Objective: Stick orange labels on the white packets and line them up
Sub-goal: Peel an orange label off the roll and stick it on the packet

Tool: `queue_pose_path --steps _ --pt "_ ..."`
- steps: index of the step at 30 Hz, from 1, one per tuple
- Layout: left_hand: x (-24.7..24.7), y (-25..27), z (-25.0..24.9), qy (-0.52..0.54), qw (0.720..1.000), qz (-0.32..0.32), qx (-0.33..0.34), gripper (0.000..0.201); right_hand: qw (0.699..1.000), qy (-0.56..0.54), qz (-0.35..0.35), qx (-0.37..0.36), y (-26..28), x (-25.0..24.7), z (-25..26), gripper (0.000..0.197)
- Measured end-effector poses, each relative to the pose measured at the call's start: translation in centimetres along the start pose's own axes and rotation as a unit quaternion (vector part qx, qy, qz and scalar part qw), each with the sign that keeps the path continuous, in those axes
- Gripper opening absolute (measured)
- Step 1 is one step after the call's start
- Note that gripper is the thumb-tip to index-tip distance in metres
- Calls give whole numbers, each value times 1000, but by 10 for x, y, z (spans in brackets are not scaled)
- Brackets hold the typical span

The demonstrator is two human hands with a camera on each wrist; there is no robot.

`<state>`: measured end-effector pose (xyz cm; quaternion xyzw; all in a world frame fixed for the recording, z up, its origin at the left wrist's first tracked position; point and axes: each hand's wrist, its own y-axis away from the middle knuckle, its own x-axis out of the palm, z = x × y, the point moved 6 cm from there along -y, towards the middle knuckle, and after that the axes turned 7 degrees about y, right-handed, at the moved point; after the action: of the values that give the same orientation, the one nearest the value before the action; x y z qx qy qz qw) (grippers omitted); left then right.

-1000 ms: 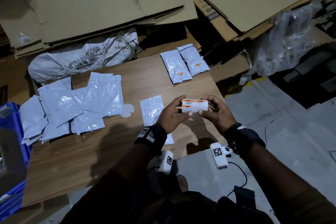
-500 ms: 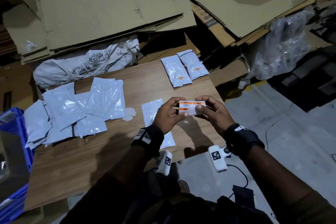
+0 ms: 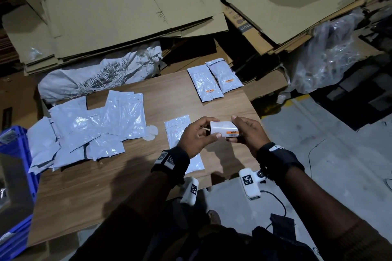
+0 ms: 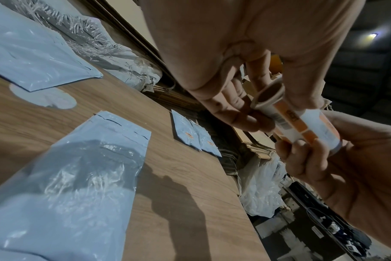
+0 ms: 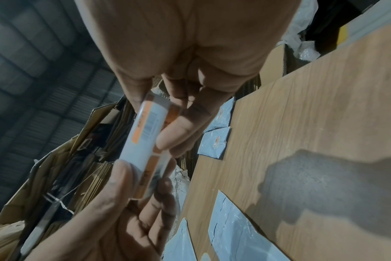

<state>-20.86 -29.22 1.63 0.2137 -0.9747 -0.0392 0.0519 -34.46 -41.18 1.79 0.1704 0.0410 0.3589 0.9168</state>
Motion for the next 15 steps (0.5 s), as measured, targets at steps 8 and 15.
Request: queue_pose_path --steps 8,15 --pt "-4 -2 6 25 998 -45 -47 40 998 5 54 -25 5 -2 3 29" --pt "3 1 -1 44 997 -7 -61 30 996 26 63 -49 9 -1 8 25"
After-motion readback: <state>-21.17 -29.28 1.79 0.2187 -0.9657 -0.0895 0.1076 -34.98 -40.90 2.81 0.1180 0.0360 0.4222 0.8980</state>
